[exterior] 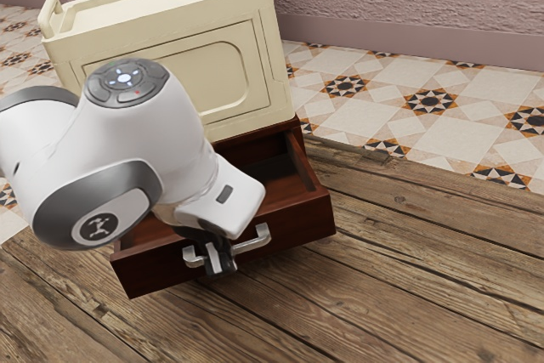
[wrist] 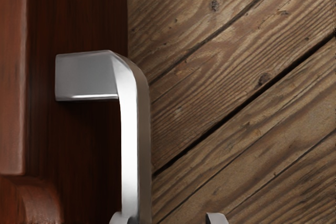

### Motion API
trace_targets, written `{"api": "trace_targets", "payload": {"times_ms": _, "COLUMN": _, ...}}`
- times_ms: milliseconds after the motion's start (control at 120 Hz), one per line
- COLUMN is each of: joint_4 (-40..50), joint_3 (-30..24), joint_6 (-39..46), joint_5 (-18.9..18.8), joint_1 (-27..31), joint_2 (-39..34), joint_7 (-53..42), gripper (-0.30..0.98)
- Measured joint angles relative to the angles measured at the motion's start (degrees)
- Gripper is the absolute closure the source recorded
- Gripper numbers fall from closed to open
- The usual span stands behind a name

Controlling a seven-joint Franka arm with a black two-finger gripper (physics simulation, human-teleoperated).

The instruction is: Pull the drawer handle with one arm to open the drawer

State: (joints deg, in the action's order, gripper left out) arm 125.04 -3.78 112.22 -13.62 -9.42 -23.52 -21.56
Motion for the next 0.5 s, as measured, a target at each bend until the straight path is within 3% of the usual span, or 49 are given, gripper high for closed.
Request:
{"api": "trace_targets", "payload": {"times_ms": 83, "joint_4": -0.07, "joint_3": 0.18, "joint_6": -0.27, "joint_5": 0.23, "joint_1": -0.01, "joint_2": -0.60, "joint_7": 0.00, "gripper": 0.54}}
{"api": "trace_targets", "payload": {"times_ms": 217, "joint_4": -1.66, "joint_3": 1.12, "joint_6": -1.36, "joint_5": 0.66, "joint_1": 0.03, "joint_2": -1.55, "joint_7": -0.05, "gripper": 0.30}}
{"api": "trace_targets", "payload": {"times_ms": 317, "joint_4": -8.88, "joint_3": 1.71, "joint_6": -4.40, "joint_5": 1.84, "joint_1": 0.35, "joint_2": -0.74, "joint_7": -0.05, "gripper": 0.19}}
{"api": "trace_targets", "payload": {"times_ms": 500, "joint_4": -20.31, "joint_3": 7.84, "joint_6": -11.72, "joint_5": 4.72, "joint_1": 0.57, "joint_2": 5.49, "joint_7": -0.09, "gripper": 0.08}}
